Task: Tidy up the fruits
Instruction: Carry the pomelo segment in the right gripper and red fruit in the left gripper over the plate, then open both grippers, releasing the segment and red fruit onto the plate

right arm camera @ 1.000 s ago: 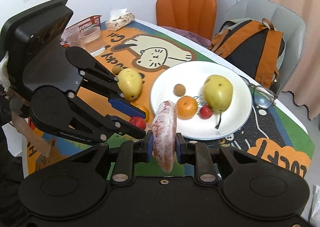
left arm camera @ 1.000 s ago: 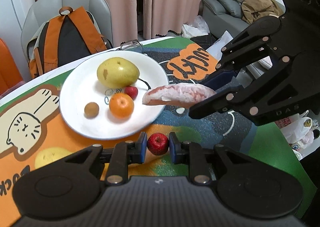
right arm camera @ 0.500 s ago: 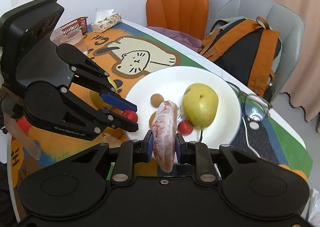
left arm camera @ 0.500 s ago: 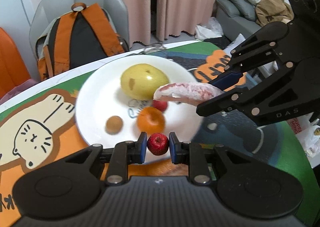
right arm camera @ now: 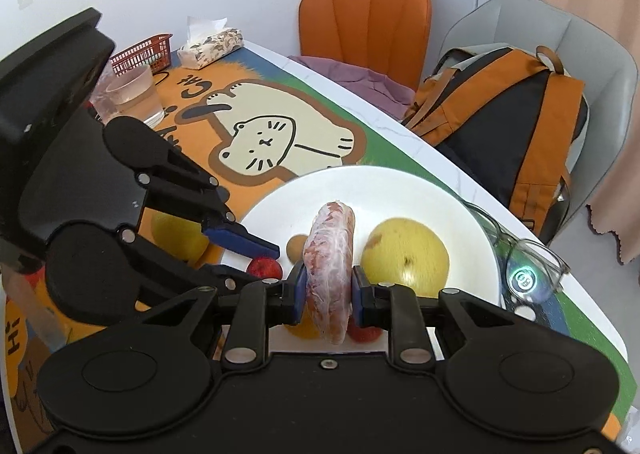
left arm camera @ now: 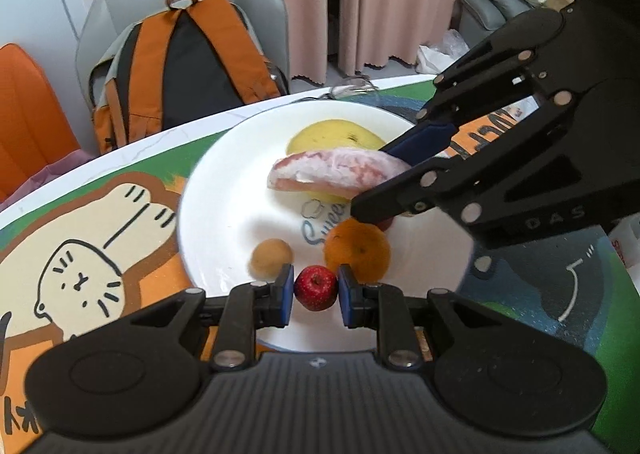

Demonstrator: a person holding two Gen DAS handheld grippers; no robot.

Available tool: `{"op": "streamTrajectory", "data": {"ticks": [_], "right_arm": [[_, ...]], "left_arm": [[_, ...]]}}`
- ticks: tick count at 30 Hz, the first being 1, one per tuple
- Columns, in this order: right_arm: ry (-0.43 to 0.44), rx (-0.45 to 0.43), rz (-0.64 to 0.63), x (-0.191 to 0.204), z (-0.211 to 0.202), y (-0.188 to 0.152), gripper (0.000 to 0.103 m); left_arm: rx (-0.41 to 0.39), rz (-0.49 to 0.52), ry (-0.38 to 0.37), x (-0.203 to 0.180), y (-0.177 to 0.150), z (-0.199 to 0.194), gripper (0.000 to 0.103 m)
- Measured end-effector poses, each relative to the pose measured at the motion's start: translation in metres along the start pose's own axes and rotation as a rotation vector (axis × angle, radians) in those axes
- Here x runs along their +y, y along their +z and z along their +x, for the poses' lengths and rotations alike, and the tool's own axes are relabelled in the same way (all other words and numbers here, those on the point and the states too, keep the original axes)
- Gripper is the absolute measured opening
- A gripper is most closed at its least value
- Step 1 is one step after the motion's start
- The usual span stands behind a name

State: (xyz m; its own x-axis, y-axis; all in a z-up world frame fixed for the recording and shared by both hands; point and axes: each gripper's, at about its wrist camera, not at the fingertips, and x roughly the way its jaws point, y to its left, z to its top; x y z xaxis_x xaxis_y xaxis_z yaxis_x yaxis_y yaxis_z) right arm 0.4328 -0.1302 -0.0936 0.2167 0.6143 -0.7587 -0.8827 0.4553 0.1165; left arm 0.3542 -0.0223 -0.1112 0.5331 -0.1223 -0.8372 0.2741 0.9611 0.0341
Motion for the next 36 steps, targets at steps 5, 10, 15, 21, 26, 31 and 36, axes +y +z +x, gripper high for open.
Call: {"op": "streamTrajectory", "data": {"ticks": [5,10,15,21,26,31,36], "right_arm": [[-0.007,0.015,0.017,-0.004,0.013,0.004,0.023],[-0.012,0.017,0.016,-0.002,0.014,0.002,0.023],[-0.025,0.03,0.01,0.001,0.014,0.002,0.024],[-0.028,0.042,0.014,0.002,0.012,0.002,0.026],[-0.015,0.036,0.023,0.004,0.005,0.0,0.031],[0.024,0.058,0.043,0.008,-0.005,0.003,0.032],[0.032,0.052,0.019,0.017,-0.017,0.0,0.033]], "left_arm": [[0.029,0.024,0.009,0.0,-0.005,0.005,0.022],[0.02,0.024,0.006,-0.003,-0.007,0.006,0.022],[0.01,0.034,0.022,-0.006,-0.007,0.003,0.026],[0.01,0.013,0.001,-0.006,-0.005,-0.004,0.027],[0.022,0.026,-0.018,-0.008,-0.007,-0.009,0.027],[0.024,0.017,-0.031,-0.006,-0.016,-0.019,0.027],[0.028,0.015,-0.042,-0.006,-0.028,-0.032,0.027]]}}
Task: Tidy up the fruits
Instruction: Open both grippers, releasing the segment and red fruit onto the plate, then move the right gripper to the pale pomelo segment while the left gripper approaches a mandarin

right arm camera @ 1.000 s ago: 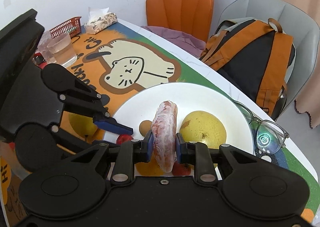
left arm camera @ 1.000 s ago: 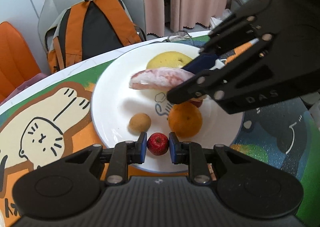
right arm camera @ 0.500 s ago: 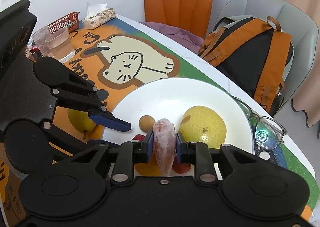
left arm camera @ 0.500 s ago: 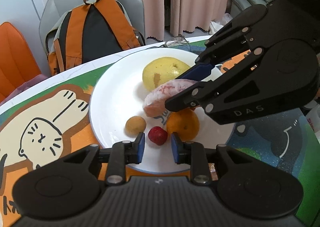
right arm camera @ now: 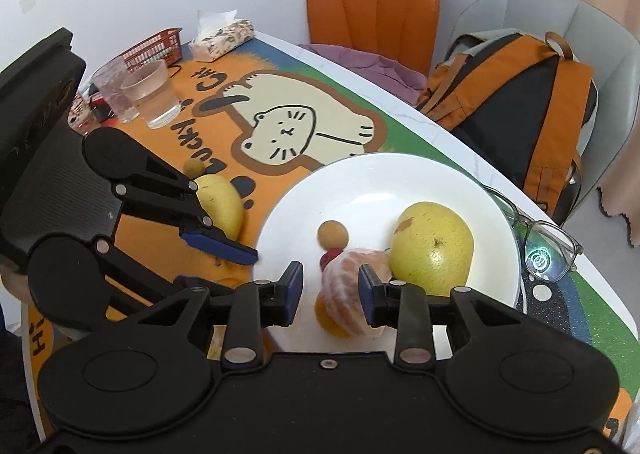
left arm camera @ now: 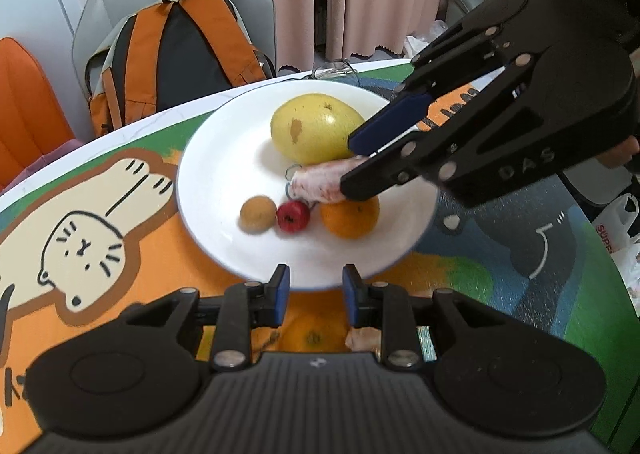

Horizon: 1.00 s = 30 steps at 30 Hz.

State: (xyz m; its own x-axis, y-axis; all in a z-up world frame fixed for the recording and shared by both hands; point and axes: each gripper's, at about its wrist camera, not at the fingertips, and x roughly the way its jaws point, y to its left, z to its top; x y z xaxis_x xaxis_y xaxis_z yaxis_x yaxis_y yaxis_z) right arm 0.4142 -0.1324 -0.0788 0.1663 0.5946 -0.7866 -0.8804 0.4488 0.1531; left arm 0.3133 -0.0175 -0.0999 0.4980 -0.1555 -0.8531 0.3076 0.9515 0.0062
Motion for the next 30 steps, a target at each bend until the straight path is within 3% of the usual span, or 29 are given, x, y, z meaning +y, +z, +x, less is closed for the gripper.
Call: {"op": "streamTrajectory", "data": {"ticks": [15,30], "right_arm": [[0.095,0.052,-0.088,0.05,-0.016,-0.034,0.033],[0.042,0.113,-0.162,0.068,0.022,-0.053,0.032]], "left_arm": [[0.004,-0.034,0.034,0.008,-0.034,-0.024,0.027],[0.019,0.038,0.01,-0.011,-0.042,-0.009,0.03]]}}
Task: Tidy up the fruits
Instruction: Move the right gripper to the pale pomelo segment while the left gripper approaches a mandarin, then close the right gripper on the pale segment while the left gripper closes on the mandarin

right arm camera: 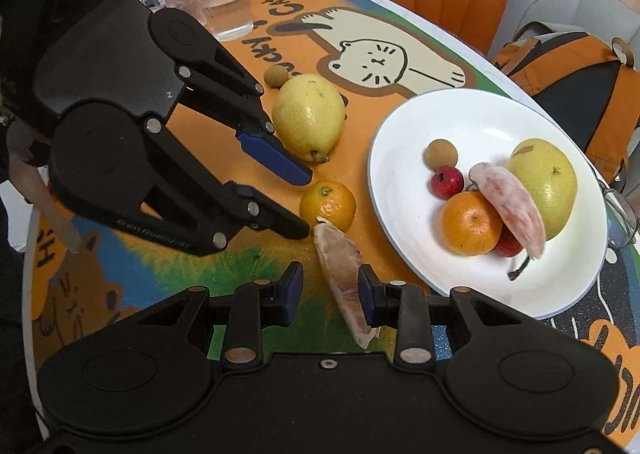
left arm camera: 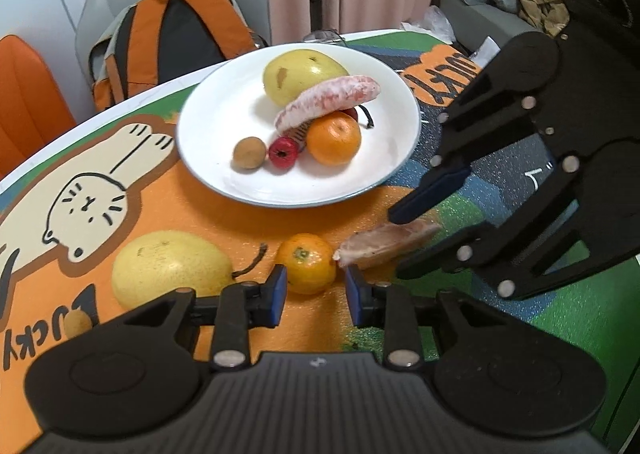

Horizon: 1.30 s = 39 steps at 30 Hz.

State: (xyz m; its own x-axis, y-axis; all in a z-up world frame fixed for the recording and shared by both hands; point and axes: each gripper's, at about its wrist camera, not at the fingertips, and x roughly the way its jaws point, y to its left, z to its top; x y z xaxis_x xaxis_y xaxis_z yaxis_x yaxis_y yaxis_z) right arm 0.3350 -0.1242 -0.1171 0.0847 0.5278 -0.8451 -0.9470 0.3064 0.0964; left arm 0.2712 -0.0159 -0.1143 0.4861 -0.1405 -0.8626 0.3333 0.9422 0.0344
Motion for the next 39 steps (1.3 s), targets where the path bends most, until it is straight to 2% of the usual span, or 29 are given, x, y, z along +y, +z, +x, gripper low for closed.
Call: {"op": "streamTrajectory", "data": {"ticks": [17,23,27,39], "right_arm": [[-0.015,0.024,0.018,-0.005,0.009,-0.002,0.033],[-0.006,0.026,0.017,-0.004,0.007,-0.002,0.041],[-0.016,0.013,0.018,-0.003,0.006,-0.002,0.057],[-0.038,0.003,0.004,0.001,0.007,-0.014,0.057]], "left_arm": [[0.005,0.008,0.022,0.004,0.0,0.013,0.037],[0.01,0.009,0.024,0.004,0.0,0.018,0.038],[0.02,0.017,0.026,0.004,0.0,0.023,0.04],[0.021,0.032,0.027,0.002,0.0,0.032,0.045]]}}
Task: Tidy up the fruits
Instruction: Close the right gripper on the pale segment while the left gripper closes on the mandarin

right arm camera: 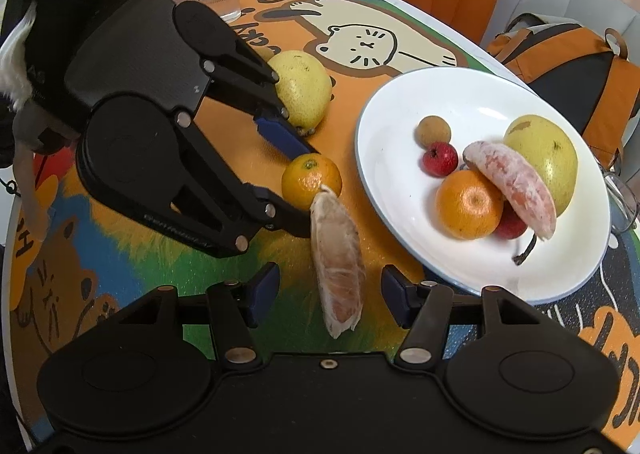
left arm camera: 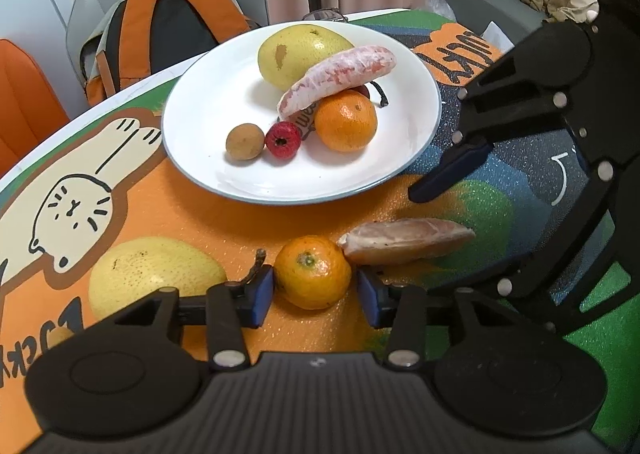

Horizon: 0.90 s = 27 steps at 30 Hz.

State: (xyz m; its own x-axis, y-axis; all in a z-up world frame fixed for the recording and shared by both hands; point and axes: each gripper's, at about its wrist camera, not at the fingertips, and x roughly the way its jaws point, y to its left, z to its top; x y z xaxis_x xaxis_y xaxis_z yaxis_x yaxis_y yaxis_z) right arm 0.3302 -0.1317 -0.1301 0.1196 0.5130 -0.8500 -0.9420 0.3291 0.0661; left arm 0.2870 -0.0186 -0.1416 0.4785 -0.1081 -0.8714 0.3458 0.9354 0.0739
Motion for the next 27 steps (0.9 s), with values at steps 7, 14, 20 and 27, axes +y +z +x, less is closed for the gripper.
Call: {"op": "streamTrajectory", "data": {"ticks": [7,14,20,27], "right_arm": [[-0.01,-0.013,0.008,0.009,0.002,-0.015,0.057],[-0.032,-0.029,0.008,0.013,0.001,-0.017,0.052],[-0.058,-0.038,0.028,0.008,0.0,-0.016,0.036],[-0.075,-0.045,0.053,0.004,0.001,-0.014,0.026]], "left_arm": [[-0.031,-0.018,-0.004,-0.002,-0.002,0.001,0.049],[-0.037,-0.024,-0.007,-0.002,-0.004,0.001,0.051],[-0.037,-0.068,-0.013,0.006,-0.005,0.003,0.061],[-0.04,-0.078,-0.007,0.005,-0.005,0.004,0.062]]}}
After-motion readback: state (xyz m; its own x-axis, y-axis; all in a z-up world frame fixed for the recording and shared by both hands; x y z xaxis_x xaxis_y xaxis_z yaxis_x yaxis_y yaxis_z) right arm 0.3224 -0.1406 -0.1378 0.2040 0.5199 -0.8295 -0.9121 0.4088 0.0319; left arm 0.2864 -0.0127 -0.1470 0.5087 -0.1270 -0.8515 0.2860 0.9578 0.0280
